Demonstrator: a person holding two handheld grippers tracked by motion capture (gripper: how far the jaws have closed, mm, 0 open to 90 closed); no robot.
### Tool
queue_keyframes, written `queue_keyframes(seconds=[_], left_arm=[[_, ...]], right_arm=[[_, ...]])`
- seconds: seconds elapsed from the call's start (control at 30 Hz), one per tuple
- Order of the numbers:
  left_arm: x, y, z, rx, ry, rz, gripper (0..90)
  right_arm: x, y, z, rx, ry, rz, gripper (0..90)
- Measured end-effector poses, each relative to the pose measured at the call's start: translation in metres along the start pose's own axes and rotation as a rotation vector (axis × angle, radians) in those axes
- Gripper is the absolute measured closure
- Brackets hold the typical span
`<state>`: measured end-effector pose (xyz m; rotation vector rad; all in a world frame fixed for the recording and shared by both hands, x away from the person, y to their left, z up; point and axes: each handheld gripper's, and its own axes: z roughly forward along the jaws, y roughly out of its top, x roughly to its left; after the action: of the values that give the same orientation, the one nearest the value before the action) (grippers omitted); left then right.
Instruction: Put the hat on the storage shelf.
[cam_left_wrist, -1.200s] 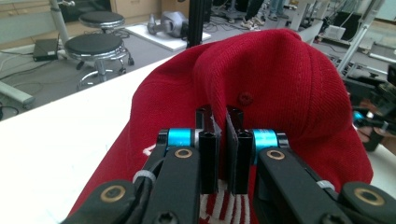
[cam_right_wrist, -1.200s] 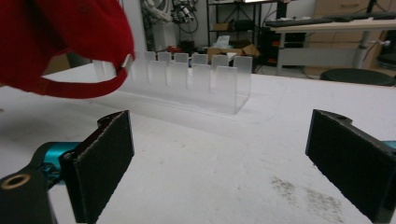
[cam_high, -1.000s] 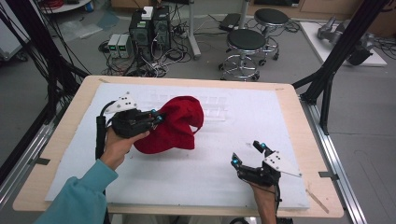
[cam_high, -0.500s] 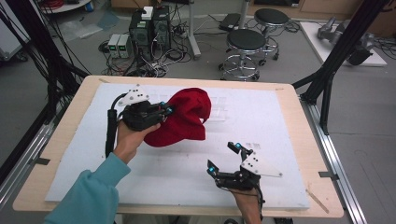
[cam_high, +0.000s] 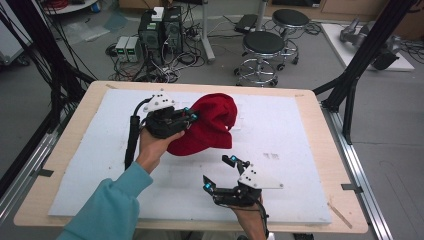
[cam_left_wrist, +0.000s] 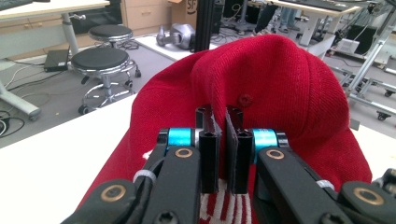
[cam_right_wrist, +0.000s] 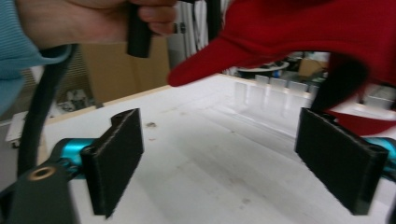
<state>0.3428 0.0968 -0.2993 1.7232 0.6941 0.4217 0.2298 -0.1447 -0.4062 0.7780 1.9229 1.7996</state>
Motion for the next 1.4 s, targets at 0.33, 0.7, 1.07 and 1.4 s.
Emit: queue_keyframes(seconds=[0.33,0.7,1.07,1.4], left_arm=[[-0.015,0.001,0.01,-0.017,-0.035,-0.002,85.5],[-0.022,-0.001,0.014,-0.04,-0.057,0.011,85.4],[-0.024,-0.004,0.013,-0.053,-0.065,0.012,85.5],[-0.024,-0.007,0.013,-0.052,-0.087,0.015,85.4]], right_arm=[[0.0,0.007,0.014,-0.007,0.002,0.029,16.2],[-0.005,0.011,0.023,-0.092,-0.03,0.134,35.3],[-0.007,0.011,0.025,-0.122,-0.067,0.171,62.4],[-0.017,0.01,0.021,-0.1,-0.002,0.32,84.0]])
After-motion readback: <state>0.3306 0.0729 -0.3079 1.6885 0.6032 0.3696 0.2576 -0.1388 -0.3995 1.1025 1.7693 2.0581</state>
